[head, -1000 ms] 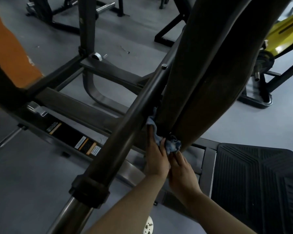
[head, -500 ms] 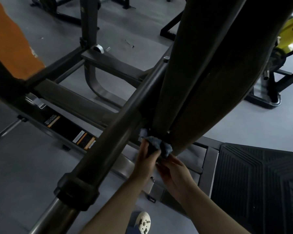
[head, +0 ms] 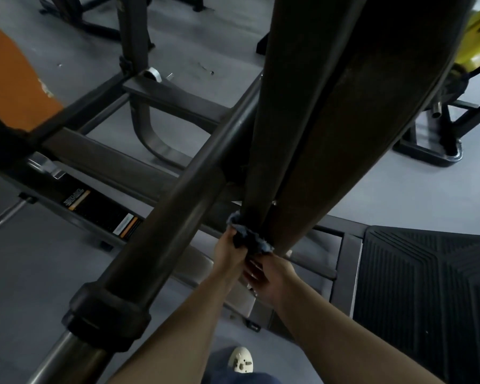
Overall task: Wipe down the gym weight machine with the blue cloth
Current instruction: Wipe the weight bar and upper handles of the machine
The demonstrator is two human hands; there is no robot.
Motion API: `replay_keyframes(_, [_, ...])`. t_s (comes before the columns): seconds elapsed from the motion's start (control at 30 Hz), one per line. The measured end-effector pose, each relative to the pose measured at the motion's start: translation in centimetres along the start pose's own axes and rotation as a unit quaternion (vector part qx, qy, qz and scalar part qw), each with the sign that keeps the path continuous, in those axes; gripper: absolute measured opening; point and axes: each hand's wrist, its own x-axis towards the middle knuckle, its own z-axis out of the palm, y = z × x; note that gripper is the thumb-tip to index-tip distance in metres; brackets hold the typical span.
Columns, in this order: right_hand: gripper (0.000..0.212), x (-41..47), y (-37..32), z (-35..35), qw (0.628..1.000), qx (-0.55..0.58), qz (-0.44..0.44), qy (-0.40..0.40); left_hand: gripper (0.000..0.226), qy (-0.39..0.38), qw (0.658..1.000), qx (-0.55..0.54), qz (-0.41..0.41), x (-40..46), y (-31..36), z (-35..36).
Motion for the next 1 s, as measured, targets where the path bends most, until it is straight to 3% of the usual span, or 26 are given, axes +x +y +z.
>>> replay_keyframes(0.13, [0.010,1.4,0.7,-0.6,1.000,0.005,-0.024,0.007,0.020,-0.006,0.999,-0.026,-0.033,0.2,-0.9,0.9])
replay_keyframes(0.27, [0.012,2.1,1.6,-1.1,0.997,-0.020,-0.068,-0.011,0.030,0.021,0.999,0.034,-0.029,0.4,-1.0,1.6])
replay_keyframes(0.37, [0.019,1.0,1.8,-1.6,0.992,-0.052,-0.119,-0.008,0.018,0.027,0.997,-0.070,-0.030,-0.7,-0.4,1.5])
replay_keyframes(0.47, [0.015,-2.1,1.2,-1.9,0.982,-0.078,-0.173,-0.017,0.023,0.025,0.993,-0.111,-0.025,-3.3,1.0,1.4])
replay_keyframes(0.6, [0.024,-8.1,-0.5,-1.6,0.952,-0.125,-0.279,-0.036,0.040,0.035,0.990,-0.128,0.040,-7.4,4.5,0.9])
replay_keyframes(0.77, [0.019,-15.7,-3.0,0.2,0.906,-0.166,-0.387,-0.051,0.038,0.032,0.969,-0.195,0.148,-12.5,10.3,-0.8])
replay_keyframes(1.0, [0.019,-23.9,-5.6,2.9,0.864,-0.140,-0.478,-0.075,0.019,0.075,0.935,-0.114,0.329,-16.9,17.7,-3.5])
